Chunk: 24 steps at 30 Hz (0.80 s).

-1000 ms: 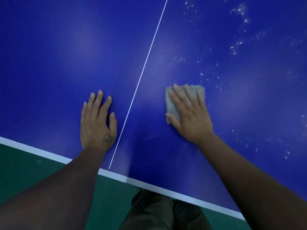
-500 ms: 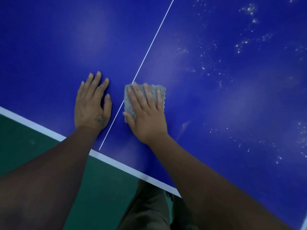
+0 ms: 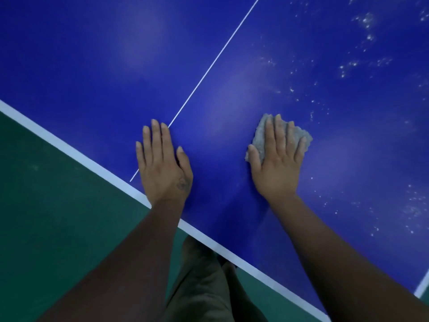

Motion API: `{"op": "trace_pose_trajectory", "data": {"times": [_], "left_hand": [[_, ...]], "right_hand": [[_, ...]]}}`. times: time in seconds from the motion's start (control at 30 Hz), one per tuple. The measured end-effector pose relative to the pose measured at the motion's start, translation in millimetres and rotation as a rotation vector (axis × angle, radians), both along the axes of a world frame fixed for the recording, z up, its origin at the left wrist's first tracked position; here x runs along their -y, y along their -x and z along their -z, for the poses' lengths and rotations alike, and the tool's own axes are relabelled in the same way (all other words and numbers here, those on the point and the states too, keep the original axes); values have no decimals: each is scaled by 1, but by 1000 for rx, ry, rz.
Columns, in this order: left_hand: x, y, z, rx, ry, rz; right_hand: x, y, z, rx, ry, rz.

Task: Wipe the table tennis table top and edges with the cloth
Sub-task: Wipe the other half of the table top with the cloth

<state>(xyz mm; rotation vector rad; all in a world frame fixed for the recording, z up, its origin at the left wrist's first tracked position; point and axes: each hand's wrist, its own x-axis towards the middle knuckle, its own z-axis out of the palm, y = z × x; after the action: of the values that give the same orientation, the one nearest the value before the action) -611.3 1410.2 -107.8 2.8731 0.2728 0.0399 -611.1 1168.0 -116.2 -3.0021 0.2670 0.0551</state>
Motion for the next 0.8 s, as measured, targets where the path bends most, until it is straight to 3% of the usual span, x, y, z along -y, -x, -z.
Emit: {"op": "trace_pose_trajectory", "data": {"times": [0.07, 0.23, 0.43, 0.63, 0.8], "left_hand": [[-5, -3, 6, 23, -23, -3], [-5, -4, 11, 59, -8, 6], [-4, -3, 11, 77, -31, -9], [-4, -3, 11, 65, -57, 0], [-4, -3, 12, 64, -69, -4]], "right_hand": [[-40, -7, -1, -6, -47, 47], [-108, 8, 0, 22, -112, -310], [-14, 40, 0, 19, -87, -500], [98, 49, -5, -23, 8, -212], [36, 27, -6, -69, -27, 175]]}}
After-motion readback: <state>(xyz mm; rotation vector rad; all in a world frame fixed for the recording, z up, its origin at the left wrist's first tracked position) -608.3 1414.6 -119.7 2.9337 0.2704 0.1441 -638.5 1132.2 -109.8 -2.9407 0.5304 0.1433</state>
